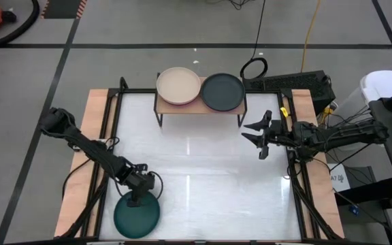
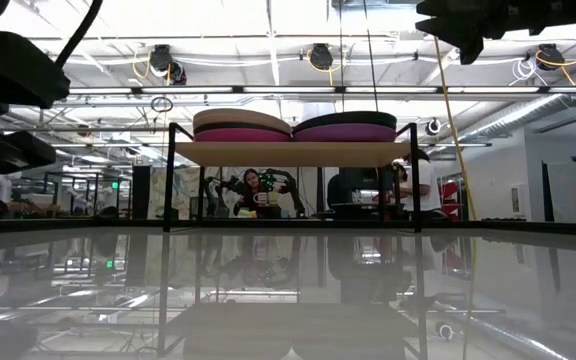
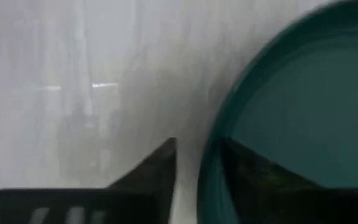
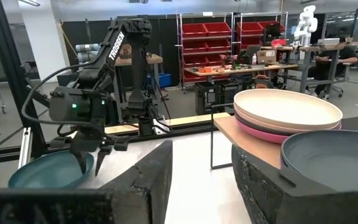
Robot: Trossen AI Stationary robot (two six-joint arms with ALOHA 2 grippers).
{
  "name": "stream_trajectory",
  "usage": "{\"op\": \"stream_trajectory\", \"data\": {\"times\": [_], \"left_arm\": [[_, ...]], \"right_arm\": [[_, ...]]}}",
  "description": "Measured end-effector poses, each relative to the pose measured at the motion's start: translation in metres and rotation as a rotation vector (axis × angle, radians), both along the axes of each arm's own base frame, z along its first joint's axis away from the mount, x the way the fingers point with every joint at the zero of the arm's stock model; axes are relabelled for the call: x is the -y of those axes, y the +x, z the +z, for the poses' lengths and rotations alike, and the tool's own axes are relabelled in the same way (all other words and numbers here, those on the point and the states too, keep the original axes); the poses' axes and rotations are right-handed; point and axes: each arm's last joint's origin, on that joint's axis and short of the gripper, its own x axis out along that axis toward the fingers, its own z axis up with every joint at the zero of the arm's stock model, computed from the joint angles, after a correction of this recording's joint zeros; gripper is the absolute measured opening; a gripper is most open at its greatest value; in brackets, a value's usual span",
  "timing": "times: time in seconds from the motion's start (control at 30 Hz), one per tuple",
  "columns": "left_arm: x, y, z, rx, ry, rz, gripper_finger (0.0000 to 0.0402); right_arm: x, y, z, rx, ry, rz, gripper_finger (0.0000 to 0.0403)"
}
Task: Place and stack plates onto a shelf
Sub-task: Stack the green plate on top of the black plate on the shelf
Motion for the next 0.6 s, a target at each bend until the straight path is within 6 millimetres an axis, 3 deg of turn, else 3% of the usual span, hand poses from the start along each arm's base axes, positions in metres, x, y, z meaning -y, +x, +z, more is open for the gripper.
{"op": "stream_trajectory", "data": {"times": [0.17,0.43,0.6], "left_arm": [[0.001,0.0,0.001,-0.006,-0.027,-0.043,0.002],[0.0,0.014,0.008,0.124,-0.046,-0.054,0.0015],[-0.008,0.04,0.033,0.325,0.039,-0.053,0.0019]], "right_arm": [[0.0,0.0,0.0,-0.003,0.0,0.0,0.0146],[0.0,0.0,0.0,-0.003,-0.001,-0.001,0.0146],[0.0,0.0,0.0,-0.001,-0.001,-0.001,0.0146]]}}
